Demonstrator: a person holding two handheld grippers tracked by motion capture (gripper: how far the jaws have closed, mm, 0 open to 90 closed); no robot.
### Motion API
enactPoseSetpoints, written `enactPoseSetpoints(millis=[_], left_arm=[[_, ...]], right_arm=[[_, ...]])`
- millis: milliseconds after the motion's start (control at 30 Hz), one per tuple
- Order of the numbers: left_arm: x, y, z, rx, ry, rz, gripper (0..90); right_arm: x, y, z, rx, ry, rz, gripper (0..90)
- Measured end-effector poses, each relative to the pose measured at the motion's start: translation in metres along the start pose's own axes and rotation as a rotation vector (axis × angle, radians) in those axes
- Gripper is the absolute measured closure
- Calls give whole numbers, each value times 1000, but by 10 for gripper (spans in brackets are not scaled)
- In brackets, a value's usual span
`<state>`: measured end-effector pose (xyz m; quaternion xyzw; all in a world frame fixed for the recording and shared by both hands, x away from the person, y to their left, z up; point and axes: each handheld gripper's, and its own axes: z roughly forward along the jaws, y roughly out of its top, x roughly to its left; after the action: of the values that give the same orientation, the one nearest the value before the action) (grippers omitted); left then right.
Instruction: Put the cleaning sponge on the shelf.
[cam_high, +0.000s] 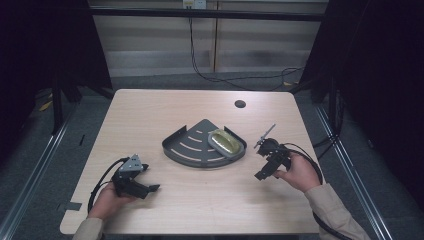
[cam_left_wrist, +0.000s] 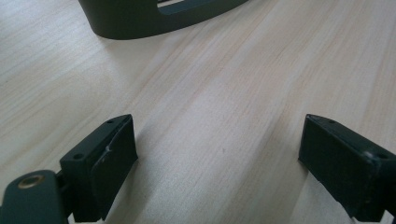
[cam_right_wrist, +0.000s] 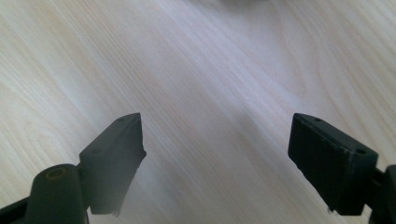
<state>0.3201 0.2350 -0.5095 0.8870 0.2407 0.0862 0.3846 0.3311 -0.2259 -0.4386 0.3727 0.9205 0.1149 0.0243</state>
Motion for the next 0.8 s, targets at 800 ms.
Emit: enactPoseSetpoints(millis=[800], left_arm=[[0,0,0,2,0,1,106]], right_arm=[[-5,-52,36,-201,-16,21,129]])
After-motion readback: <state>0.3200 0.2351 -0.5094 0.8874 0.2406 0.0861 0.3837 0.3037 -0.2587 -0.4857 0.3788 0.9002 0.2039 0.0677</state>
